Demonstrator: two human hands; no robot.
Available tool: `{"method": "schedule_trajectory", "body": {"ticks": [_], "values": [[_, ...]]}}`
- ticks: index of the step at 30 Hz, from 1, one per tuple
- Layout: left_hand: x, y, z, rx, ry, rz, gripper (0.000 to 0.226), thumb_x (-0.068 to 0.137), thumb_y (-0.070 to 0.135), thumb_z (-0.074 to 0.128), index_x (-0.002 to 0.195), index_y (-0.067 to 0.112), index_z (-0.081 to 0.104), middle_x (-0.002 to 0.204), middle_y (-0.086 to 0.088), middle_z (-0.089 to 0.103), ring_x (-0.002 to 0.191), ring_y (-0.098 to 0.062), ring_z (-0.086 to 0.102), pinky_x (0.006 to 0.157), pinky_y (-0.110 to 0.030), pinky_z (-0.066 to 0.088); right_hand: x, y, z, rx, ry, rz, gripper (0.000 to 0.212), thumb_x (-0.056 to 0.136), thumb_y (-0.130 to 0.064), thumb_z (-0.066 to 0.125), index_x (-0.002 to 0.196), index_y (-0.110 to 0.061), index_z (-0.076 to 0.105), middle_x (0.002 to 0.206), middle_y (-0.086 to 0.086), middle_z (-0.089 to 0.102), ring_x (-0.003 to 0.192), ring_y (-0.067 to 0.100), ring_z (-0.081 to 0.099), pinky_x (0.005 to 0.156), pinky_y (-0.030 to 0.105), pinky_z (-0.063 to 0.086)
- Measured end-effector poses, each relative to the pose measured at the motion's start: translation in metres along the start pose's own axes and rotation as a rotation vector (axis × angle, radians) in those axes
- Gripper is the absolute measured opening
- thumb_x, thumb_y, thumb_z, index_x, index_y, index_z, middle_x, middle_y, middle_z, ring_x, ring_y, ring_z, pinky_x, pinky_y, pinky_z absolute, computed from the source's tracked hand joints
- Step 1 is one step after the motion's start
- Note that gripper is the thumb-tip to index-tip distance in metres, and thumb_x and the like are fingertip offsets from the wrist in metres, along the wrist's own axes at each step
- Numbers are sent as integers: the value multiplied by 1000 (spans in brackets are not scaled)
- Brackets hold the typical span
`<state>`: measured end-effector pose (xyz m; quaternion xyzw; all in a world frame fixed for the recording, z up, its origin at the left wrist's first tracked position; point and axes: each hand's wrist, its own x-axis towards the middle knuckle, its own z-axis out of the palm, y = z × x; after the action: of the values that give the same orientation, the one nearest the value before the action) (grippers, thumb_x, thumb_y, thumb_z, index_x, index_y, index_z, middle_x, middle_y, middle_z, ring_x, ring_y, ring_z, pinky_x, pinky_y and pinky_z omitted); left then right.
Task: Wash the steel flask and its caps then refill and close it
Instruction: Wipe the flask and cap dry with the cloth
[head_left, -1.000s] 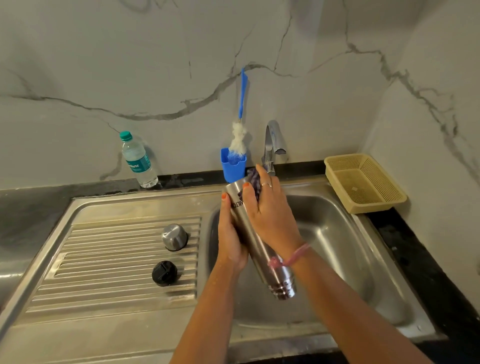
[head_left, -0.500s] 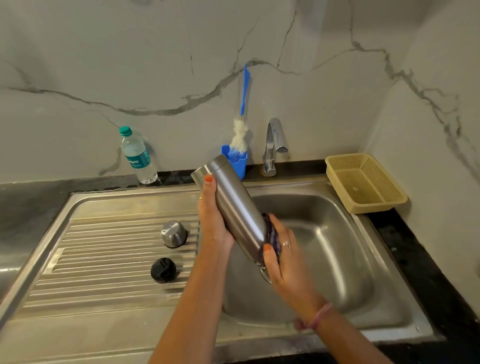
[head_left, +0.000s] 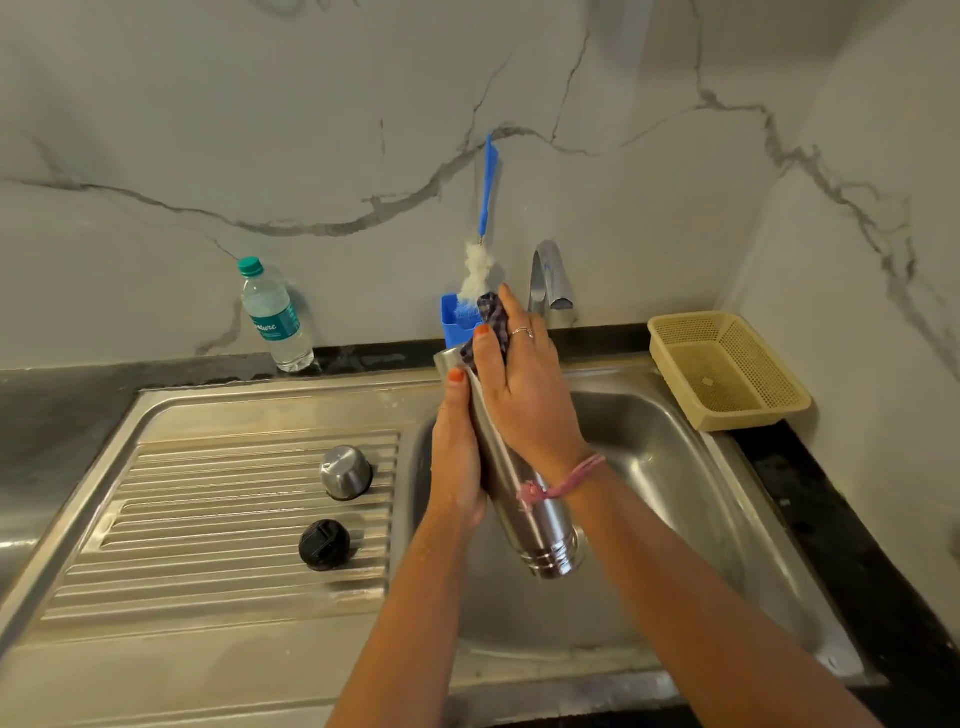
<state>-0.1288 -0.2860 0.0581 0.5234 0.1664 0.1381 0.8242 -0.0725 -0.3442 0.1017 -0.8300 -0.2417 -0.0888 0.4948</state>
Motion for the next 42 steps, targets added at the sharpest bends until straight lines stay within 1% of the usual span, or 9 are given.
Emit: {"method": "schedule_trajectory", "body": {"ticks": [3,8,14,19,28,31,35,39,42], "values": [[6,-4,-4,105,92,28,95,63,88,56,130,20,58,114,-9,72,101,-23,71,95,-46,56,2,1,3,-26,39,-9,74,88,-62,19,149,-22,27,146,5,37,133,23,39,108,41,40],[2,-12,3,29,167,-49,124,43,92,67,127,2,55,98,-15,70,77,-22,70,70,-36,57,2,7,9,-8,-21,61,76,85,-67,17,148,-26,29,147,1,39,132,22,40,107,46,41],[3,-7,9,-120,185,-4,84,63,81,68,117,17,68,114,-19,70,104,-33,69,92,-47,55,-32,24,1,-61,-69,7,66,91,-61,20,149,-29,24,142,-4,45,126,13,45,105,37,42],[12,7,-5,-236,222,-69,87,66,75,54,134,21,53,109,-11,70,94,-24,70,72,-34,57,-105,64,-10,-169,-121,42,65,89,-55,26,148,-27,27,134,-4,46,115,3,42,98,30,44],[-1,-16,11,-36,116,-3,83,66,86,57,119,23,64,110,-13,73,101,-32,71,97,-52,53,-21,14,-11,94,29,98,54,97,-50,32,141,-20,40,126,-3,52,115,10,52,98,29,45],[-2,-17,15,-19,141,-17,91,60,91,58,119,23,58,109,-13,72,98,-31,71,92,-53,56,8,1,-10,131,33,114,44,100,-44,32,128,-16,50,116,4,61,108,17,58,96,37,50],[-3,-14,19,-2,181,11,92,62,85,63,116,12,52,91,-7,70,73,-16,71,70,-34,59,9,2,-2,22,-46,118,46,98,-50,28,129,-23,47,118,4,59,107,18,58,94,42,51],[-3,-11,9,-110,163,5,81,65,81,66,118,19,68,112,-17,71,101,-29,70,88,-44,56,-30,12,0,-147,-83,48,63,93,-59,21,148,-28,26,139,0,45,123,17,46,101,37,44],[3,1,-4,-200,203,-38,81,72,75,57,131,19,56,113,-15,70,94,-25,73,73,-35,59,-80,33,-6,-247,-116,18,67,89,-61,20,147,-28,26,135,-2,46,117,14,47,96,34,46]]}}
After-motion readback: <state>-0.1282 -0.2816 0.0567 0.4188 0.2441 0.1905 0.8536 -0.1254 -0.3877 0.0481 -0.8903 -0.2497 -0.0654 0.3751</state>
